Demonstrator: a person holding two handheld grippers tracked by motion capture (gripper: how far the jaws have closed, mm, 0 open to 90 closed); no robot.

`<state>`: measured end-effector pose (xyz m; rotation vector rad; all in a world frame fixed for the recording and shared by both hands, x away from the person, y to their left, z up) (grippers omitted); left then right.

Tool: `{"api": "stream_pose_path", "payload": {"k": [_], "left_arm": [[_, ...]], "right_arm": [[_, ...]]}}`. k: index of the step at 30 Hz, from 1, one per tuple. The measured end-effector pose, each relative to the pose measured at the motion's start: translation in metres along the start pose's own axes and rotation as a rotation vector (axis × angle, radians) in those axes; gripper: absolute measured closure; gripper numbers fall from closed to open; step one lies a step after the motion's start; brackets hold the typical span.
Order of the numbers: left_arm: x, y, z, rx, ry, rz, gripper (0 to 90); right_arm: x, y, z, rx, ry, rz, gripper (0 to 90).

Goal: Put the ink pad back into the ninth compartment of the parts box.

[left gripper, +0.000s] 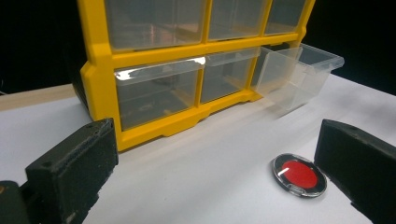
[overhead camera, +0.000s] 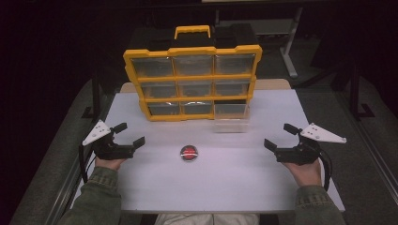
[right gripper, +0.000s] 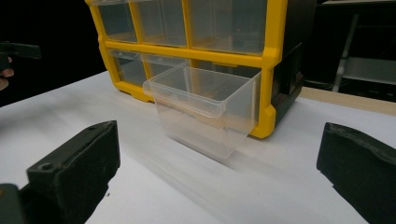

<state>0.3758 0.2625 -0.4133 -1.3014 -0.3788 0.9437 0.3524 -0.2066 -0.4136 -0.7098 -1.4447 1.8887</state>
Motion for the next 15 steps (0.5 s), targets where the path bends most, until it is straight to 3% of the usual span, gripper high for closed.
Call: {"api": "stream_pose_path", "payload": {"k": [11,15], "left_arm": [[-0.0028,0.0011,-0.0014,0.002,0.008,-0.006,0.0],[-0.0043,-0.0026,0.0015,-0.012,-0.007,-0.02,0.0]], "right_arm": [[-0.0018,0.0007,-0.0006,0.005,0.014,0.003,0.0],[-0.0025,0.0017,-0.0013,0.015,0.018,0.019,0.0]]}}
Point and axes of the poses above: each handheld gripper's, and its own axes: z roughly backward along the jaws, y roughly out of its underside, x roughly to its left, the point moved 8 cm from there along -z, roughly forward along the jaws, and after that the axes turned 10 degrees about z, right-handed, at the moved point
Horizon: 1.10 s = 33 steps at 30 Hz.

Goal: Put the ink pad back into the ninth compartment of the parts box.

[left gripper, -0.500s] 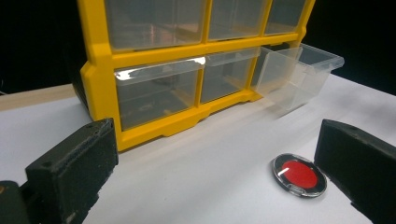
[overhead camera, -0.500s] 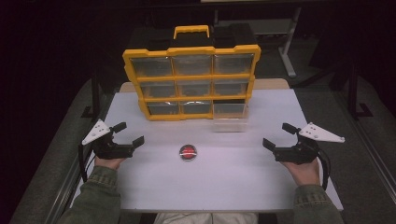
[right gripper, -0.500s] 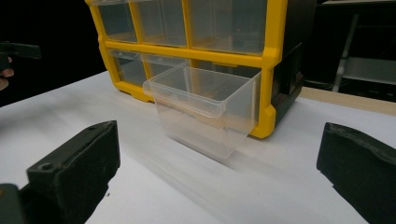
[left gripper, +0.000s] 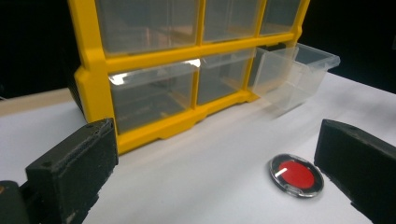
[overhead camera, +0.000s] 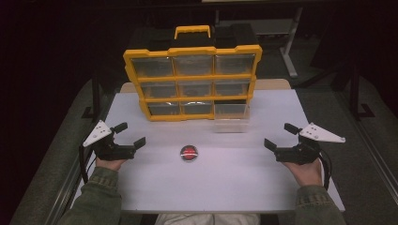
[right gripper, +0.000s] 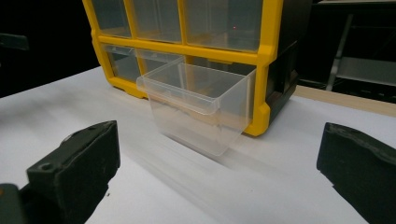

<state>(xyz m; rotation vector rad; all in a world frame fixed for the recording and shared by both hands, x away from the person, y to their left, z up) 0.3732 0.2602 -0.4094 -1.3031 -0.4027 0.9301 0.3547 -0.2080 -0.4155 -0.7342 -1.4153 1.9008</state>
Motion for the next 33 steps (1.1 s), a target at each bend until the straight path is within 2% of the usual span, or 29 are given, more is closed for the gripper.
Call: {"api": "stream_pose_path", "payload": {"k": [3,7,8,12,14,15,19,23,28,33], "left_arm": [[-0.003,-0.003,-0.001,0.004,0.007,-0.003,0.0],[-0.01,0.0,-0.011,0.063,0.022,-0.023,0.0],[-0.01,0.0,-0.011,0.063,0.022,-0.023,0.0],[-0.017,-0.001,-0.02,0.109,0.035,-0.067,0.0],[-0.018,-0.002,-0.022,0.113,0.037,-0.068,0.0],[-0.02,-0.001,-0.026,0.135,0.044,-0.081,0.0],[-0.024,-0.003,-0.031,0.159,0.055,-0.106,0.0],[-0.03,-0.005,-0.038,0.199,0.088,-0.129,0.0],[-0.034,-0.007,-0.044,0.228,0.112,-0.129,0.0],[-0.04,-0.008,-0.051,0.258,0.132,-0.147,0.0]], "right_arm": [[-0.003,0.0,0.001,-0.003,0.008,-0.001,0.0],[-0.004,-0.002,0.004,-0.015,0.015,-0.002,0.0],[-0.004,-0.002,0.004,-0.015,0.015,-0.002,0.0],[-0.004,-0.002,0.004,-0.012,0.014,-0.003,0.0],[-0.004,-0.002,0.004,-0.012,0.014,-0.002,0.0],[-0.004,-0.002,0.004,-0.012,0.014,-0.004,0.0],[-0.004,-0.002,0.004,-0.01,0.015,-0.005,0.0],[-0.004,-0.001,0.003,-0.004,0.015,-0.001,0.0],[-0.004,0.0,0.003,0.0,0.016,-0.002,0.0],[-0.004,0.0,0.003,0.0,0.015,-0.004,0.0]]}}
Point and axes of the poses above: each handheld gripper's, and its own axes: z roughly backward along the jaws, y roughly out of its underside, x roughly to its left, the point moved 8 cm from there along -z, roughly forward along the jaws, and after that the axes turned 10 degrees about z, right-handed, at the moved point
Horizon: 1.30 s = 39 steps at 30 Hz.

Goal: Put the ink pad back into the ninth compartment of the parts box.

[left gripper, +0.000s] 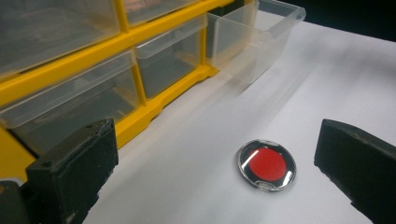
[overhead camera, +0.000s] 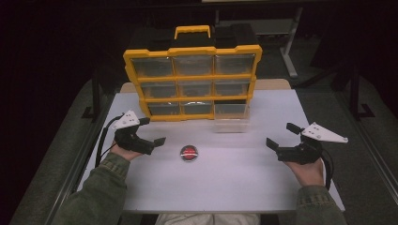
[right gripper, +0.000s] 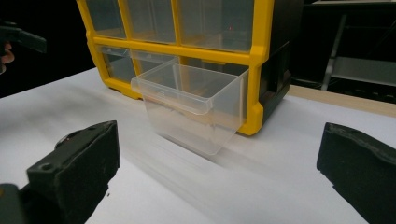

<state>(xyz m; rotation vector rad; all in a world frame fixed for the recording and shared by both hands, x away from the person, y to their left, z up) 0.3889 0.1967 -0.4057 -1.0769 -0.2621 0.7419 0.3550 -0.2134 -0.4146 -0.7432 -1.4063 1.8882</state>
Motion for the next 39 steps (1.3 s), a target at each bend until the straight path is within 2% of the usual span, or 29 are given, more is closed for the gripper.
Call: {"api": "stream_pose_path", "payload": {"k": [3,5,15,21,22,27,32,36,39], "left_arm": [[-0.004,-0.002,-0.003,-0.003,0.006,-0.01,0.0],[-0.007,-0.001,-0.007,0.015,0.013,-0.022,0.0],[-0.011,-0.006,-0.019,0.031,0.037,-0.035,0.0],[-0.017,-0.008,-0.027,0.056,0.062,-0.065,0.0],[-0.02,-0.006,-0.031,0.07,0.068,-0.077,0.0],[-0.024,-0.003,-0.039,0.1,0.088,-0.081,0.0],[-0.03,0.003,-0.05,0.14,0.113,-0.106,0.0],[-0.033,0.006,-0.054,0.157,0.131,-0.111,0.0],[-0.035,0.013,-0.061,0.191,0.153,-0.112,0.0]], "right_arm": [[0.0,0.001,-0.001,0.008,-0.002,0.002,0.0],[0.0,0.001,0.0,0.006,-0.001,0.002,0.0],[-0.001,0.001,0.001,0.005,0.004,0.001,0.0],[-0.001,0.001,0.001,0.008,0.003,-0.001,0.0],[-0.001,0.001,0.001,0.008,0.003,-0.001,0.0],[-0.001,0.001,0.001,0.009,0.003,0.0,0.0],[-0.001,0.002,0.0,0.015,-0.001,-0.003,0.0],[0.0,0.002,0.0,0.017,-0.004,0.0,0.0],[0.0,0.002,0.0,0.018,-0.004,0.002,0.0]]}}
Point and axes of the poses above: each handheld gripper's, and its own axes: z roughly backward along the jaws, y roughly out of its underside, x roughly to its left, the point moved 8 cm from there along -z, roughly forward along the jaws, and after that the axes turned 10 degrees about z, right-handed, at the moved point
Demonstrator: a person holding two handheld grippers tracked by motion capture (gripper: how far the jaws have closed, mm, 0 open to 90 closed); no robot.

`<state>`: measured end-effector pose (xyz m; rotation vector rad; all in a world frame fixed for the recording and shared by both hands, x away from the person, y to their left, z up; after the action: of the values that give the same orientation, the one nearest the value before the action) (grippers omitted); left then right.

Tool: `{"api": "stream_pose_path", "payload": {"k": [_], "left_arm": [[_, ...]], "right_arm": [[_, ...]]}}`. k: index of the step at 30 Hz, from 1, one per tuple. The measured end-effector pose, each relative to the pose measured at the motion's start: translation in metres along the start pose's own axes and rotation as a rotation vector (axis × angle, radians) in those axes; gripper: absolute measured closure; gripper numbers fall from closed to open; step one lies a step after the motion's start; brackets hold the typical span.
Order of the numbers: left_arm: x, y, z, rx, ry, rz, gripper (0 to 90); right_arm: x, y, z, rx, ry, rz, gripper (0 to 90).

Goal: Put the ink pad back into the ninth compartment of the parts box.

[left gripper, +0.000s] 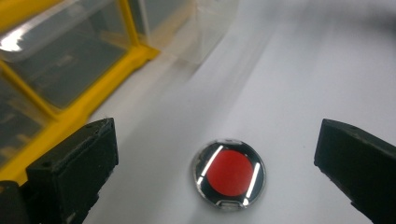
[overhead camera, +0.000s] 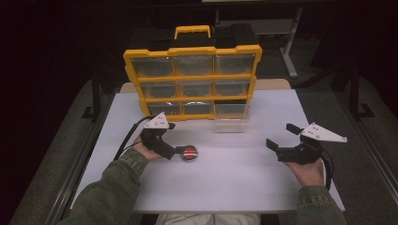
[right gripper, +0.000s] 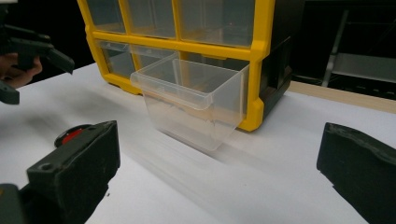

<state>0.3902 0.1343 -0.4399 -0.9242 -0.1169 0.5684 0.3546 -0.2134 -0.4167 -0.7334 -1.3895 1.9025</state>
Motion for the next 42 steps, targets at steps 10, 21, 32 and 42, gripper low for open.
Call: {"api": "stream_pose_path", "payload": {"k": [10,21,32,42], "left_arm": [[-0.003,0.007,-0.014,0.056,0.017,-0.028,0.0],[-0.01,0.015,-0.027,0.126,0.026,-0.069,0.1],[-0.006,0.023,-0.04,0.168,0.016,-0.079,0.0],[-0.006,0.033,-0.049,0.23,0.032,-0.088,0.1]], "right_arm": [[0.0,0.002,0.001,0.007,0.0,-0.005,0.0],[-0.001,0.002,0.002,0.01,0.002,-0.004,0.0],[-0.002,0.004,0.003,0.014,0.009,-0.006,0.0],[-0.002,0.005,0.003,0.02,0.009,-0.007,0.0]]}}
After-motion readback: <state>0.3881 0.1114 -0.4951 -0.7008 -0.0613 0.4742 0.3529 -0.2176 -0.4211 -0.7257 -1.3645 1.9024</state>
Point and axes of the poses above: each handheld gripper's, and its own axes: z roughly backward along the jaws, y roughly out of its underside, x roughly to its left, the point moved 8 cm from there along -z, roughly forward along the jaws, and after that the axes turned 10 degrees about z, right-handed, at the moved point
